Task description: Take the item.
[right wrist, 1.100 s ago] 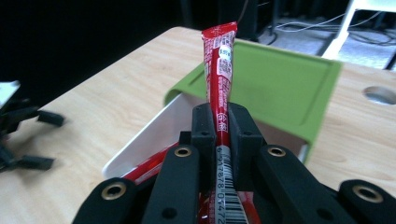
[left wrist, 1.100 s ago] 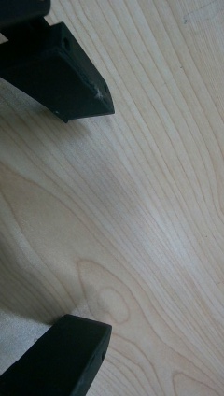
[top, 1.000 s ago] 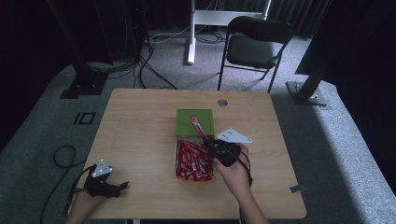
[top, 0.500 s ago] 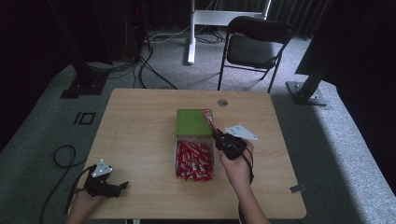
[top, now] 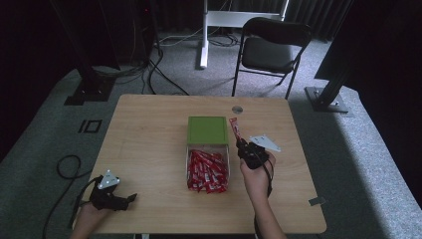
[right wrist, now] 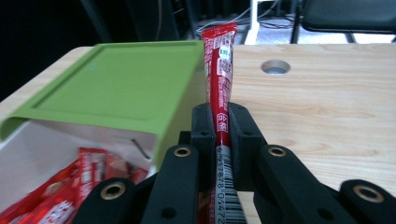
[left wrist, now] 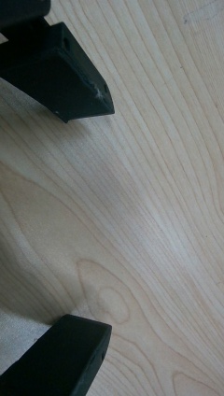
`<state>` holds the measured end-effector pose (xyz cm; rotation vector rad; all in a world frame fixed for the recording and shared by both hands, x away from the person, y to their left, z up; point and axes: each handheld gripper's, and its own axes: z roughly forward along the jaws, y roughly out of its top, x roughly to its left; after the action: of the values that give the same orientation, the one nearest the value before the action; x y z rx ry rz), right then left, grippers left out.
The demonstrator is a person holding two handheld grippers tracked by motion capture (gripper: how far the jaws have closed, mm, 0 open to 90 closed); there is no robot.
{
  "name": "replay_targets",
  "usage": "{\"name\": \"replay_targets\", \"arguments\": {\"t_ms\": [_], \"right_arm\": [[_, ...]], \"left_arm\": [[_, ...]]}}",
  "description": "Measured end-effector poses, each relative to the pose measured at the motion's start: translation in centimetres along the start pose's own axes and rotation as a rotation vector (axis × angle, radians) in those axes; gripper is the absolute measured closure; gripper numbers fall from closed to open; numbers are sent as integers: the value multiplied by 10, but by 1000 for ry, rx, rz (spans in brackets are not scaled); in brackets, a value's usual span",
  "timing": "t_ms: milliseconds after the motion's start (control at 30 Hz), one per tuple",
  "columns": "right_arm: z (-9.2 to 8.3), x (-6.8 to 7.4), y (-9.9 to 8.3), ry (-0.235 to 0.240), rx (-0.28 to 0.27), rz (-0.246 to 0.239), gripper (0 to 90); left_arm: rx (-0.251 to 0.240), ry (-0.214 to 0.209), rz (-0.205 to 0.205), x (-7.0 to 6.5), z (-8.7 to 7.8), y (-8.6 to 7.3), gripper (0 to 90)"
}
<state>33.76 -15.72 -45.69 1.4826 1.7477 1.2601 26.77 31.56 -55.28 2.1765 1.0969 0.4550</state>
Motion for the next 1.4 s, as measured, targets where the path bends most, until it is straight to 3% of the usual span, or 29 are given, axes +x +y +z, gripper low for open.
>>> {"name": "replay_targets", "arguments": {"t_ms": [333,933,1400], "right_arm": [[17,-10,-20,-63,4,56,822],[50,-18,-57,-92,99,119,822],[64,-15,-72,-72,148,157,820]], "left_arm": [[0,0,0,0,0,0,8],[0,0,-1,0,0,0,8],[0,0,0,0,0,0,8]]}}
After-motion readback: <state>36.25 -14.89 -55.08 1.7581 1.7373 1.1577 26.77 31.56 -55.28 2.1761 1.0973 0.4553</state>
